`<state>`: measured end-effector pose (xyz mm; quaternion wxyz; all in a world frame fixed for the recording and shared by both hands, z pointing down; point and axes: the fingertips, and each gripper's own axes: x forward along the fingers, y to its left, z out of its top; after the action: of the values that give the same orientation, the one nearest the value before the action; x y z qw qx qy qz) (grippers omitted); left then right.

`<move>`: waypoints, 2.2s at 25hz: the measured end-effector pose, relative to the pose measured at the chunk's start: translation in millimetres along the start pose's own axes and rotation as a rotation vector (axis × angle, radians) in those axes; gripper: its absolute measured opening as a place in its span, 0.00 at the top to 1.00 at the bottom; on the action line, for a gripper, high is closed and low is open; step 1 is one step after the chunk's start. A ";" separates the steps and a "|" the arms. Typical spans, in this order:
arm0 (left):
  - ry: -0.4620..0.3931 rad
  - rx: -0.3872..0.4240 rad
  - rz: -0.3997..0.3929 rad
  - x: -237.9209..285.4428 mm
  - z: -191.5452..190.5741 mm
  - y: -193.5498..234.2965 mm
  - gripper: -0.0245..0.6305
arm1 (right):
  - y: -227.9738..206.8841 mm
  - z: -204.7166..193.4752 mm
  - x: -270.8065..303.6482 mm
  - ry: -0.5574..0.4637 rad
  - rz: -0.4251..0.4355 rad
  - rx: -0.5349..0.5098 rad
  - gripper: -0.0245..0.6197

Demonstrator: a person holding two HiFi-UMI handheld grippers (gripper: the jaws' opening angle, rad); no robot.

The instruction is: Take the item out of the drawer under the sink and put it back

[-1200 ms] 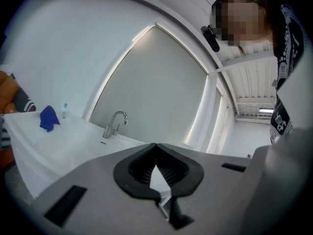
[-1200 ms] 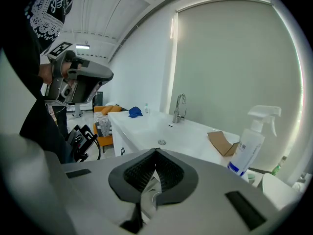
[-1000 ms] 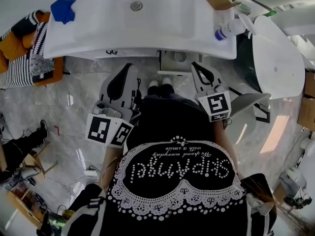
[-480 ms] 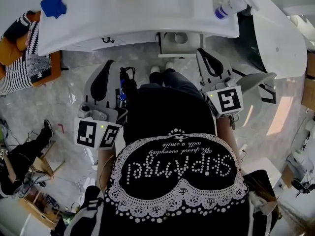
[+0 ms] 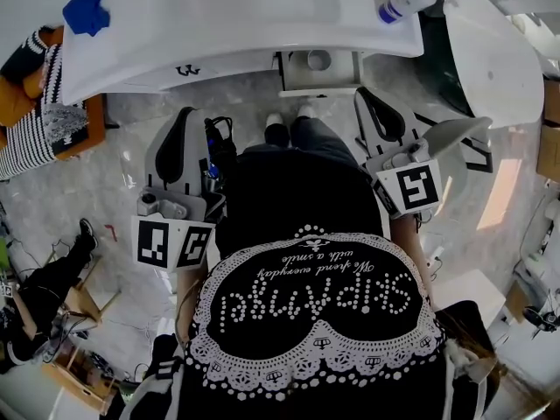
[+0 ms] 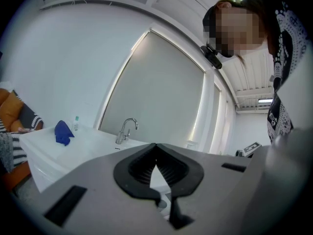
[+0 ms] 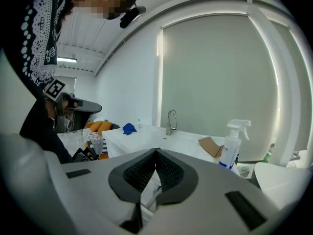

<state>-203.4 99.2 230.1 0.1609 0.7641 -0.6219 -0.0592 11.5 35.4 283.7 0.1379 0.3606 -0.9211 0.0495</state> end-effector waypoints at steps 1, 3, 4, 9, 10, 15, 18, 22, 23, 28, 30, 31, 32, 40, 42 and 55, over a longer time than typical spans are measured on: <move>-0.001 -0.001 -0.006 1.8 0.0 -1.6 0.96 | 0.3 1.2 -1.6 -0.002 -0.002 0.000 0.94; -0.005 -0.001 -0.016 5.1 0.4 -5.0 0.96 | 0.8 2.4 -4.1 -0.006 -0.005 0.002 0.94; -0.006 0.000 -0.020 6.5 0.9 -6.8 0.96 | 1.0 2.5 -5.1 -0.007 -0.004 0.004 0.94; -0.002 0.006 -0.045 13.2 1.1 -14.3 0.96 | 3.7 -0.6 -7.6 -0.007 0.004 0.030 0.93; 0.002 0.008 -0.054 14.5 0.1 -15.8 0.96 | 4.6 -1.1 -7.6 -0.011 0.007 0.043 0.93; -0.001 0.006 -0.063 19.5 4.7 -10.6 0.96 | 10.7 -2.0 -4.9 -0.010 0.027 0.034 0.93; -0.002 0.023 -0.052 19.2 8.8 -3.9 0.96 | 11.4 -2.3 -2.5 0.007 0.045 0.025 0.93; 0.014 0.024 -0.044 16.1 6.2 5.0 0.96 | 9.0 0.7 -3.1 0.011 0.038 0.044 0.93; 0.016 0.021 -0.042 15.5 5.5 6.6 0.96 | 7.9 1.1 -3.0 0.010 0.036 0.048 0.93; 0.015 0.024 -0.037 13.5 5.2 9.8 0.96 | 4.7 2.5 -2.7 -0.006 0.037 0.055 0.93; 0.015 0.023 -0.040 14.6 5.3 10.7 0.96 | 5.4 2.9 -1.5 -0.009 0.038 0.050 0.93; 0.015 0.022 -0.041 15.3 5.3 11.3 0.96 | 6.1 2.8 -0.3 -0.007 0.039 0.046 0.93; 0.015 0.020 -0.041 16.0 5.3 11.8 0.96 | 6.8 2.9 0.9 -0.006 0.040 0.041 0.93; 0.016 0.007 -0.042 18.6 6.1 15.5 0.96 | 9.0 7.9 8.1 -0.007 0.034 0.024 0.93; 0.017 0.005 -0.039 18.9 6.4 16.8 0.96 | 9.1 8.6 9.5 -0.005 0.035 0.027 0.93; 0.016 0.003 -0.042 17.5 8.2 17.1 0.96 | 13.3 3.8 12.6 0.021 0.043 0.019 0.93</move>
<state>-217.9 77.8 229.8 0.1632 0.7777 -0.6046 -0.0555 -7.1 36.3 283.8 0.1432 0.3416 -0.9266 0.0652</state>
